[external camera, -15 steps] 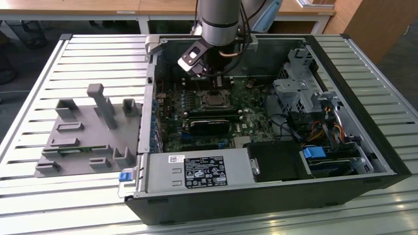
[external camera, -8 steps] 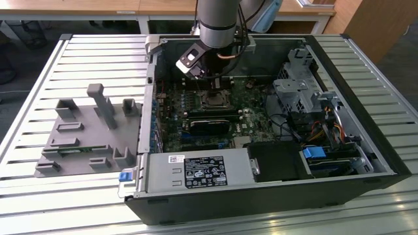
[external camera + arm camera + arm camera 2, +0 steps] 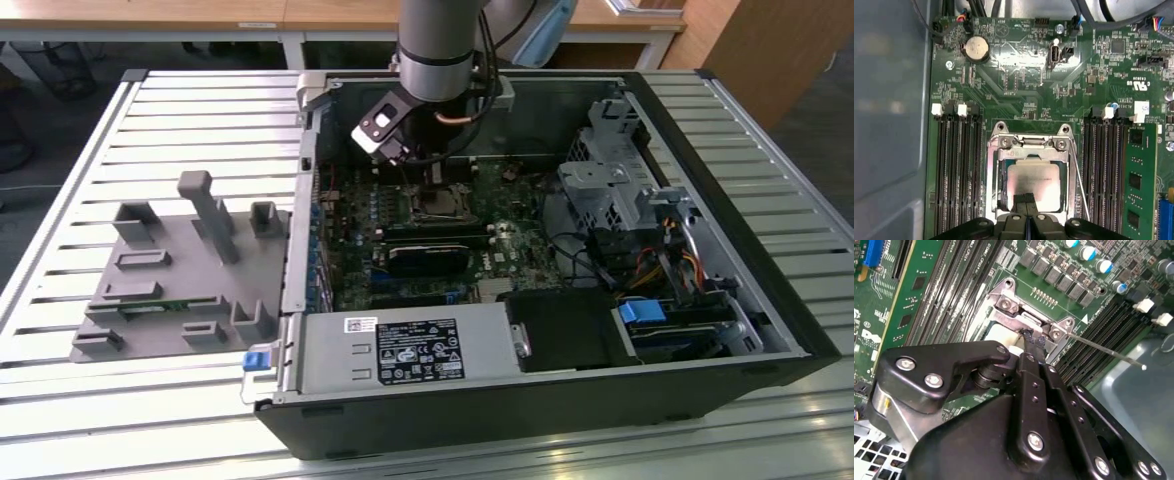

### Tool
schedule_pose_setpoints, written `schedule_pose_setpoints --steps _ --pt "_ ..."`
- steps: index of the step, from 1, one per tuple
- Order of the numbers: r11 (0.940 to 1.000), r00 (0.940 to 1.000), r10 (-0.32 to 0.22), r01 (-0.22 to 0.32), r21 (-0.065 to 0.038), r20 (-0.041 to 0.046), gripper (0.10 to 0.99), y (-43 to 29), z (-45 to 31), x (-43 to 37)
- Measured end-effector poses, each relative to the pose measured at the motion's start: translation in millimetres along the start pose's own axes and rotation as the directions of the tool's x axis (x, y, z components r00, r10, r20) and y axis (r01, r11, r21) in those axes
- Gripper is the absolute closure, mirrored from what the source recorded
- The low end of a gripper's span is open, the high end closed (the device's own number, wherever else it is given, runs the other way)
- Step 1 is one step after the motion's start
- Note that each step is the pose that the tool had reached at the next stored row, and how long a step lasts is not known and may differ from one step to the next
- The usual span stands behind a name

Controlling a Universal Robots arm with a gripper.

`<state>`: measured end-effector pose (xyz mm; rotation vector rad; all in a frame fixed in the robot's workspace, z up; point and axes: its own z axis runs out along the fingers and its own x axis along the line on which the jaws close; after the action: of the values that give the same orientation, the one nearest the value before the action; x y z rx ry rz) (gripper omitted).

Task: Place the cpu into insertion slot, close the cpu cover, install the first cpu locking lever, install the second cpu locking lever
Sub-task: 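Close the cpu cover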

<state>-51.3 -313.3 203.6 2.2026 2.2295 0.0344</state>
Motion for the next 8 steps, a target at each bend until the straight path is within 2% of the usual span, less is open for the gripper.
schedule_pose_setpoints --steps 8 --pt "1.0000 1.0000 -0.003 0.003 0.001 0.0006 0.980 1.6 3.7 -0.5"
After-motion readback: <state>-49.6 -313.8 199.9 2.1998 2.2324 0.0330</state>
